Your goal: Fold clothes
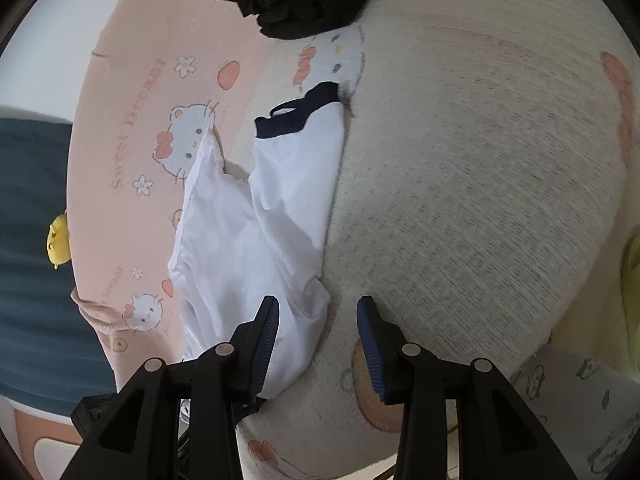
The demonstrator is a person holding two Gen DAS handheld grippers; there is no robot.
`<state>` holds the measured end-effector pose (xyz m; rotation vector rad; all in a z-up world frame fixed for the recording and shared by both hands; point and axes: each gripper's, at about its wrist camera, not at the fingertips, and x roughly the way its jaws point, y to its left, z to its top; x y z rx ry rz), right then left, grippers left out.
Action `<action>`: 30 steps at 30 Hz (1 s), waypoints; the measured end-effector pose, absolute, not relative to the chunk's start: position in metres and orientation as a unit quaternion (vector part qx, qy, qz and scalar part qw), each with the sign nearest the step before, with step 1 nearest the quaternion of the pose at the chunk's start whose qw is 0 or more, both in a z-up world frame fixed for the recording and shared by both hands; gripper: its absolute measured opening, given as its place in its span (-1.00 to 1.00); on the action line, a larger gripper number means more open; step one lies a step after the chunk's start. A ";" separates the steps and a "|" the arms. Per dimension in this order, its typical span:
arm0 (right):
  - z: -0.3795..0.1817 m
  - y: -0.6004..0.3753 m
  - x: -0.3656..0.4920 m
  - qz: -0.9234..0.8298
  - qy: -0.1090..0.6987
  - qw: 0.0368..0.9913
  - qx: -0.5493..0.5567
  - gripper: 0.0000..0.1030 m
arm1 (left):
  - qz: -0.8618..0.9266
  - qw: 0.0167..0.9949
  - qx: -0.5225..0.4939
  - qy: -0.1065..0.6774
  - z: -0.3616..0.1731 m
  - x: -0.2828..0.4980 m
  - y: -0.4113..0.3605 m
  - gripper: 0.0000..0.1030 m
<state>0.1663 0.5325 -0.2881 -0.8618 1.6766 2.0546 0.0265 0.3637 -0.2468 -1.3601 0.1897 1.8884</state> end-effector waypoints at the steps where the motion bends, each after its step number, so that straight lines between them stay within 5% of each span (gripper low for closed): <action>1: -0.288 0.534 0.164 0.729 0.589 0.174 -0.303 -0.23 | 0.744 0.392 -0.536 0.076 -0.248 0.027 0.366 0.40; 3: -0.287 0.536 0.160 0.739 0.576 0.171 -0.305 -0.23 | 0.746 0.391 -0.532 0.083 -0.248 0.029 0.370 -0.26; 6: -0.285 0.535 0.155 0.753 0.555 0.169 -0.310 -0.23 | 0.738 0.391 -0.542 0.099 -0.254 0.031 0.377 -0.66; 9: -0.283 0.534 0.149 0.768 0.531 0.167 -0.318 -0.38 | 0.732 0.397 -0.546 0.099 -0.257 0.037 0.377 -0.83; 11: -0.283 0.532 0.146 0.774 0.499 0.183 -0.344 -0.87 | 0.726 0.397 -0.552 0.098 -0.259 0.043 0.375 -0.87; 12: -0.283 0.532 0.146 0.776 0.491 0.185 -0.349 -0.88 | 0.724 0.397 -0.555 0.099 -0.260 0.046 0.374 -0.88; 24: -0.275 0.531 0.153 0.781 0.455 0.208 -0.375 -0.92 | 0.728 0.389 -0.555 0.102 -0.258 0.064 0.362 -0.89; 27: -0.273 0.530 0.155 0.780 0.450 0.213 -0.379 -0.85 | 0.737 0.387 -0.549 0.078 -0.252 0.062 0.357 -0.88; 30: -0.266 0.531 0.164 0.776 0.467 0.222 -0.361 -0.52 | 0.742 0.386 -0.546 0.052 -0.242 0.059 0.351 -0.88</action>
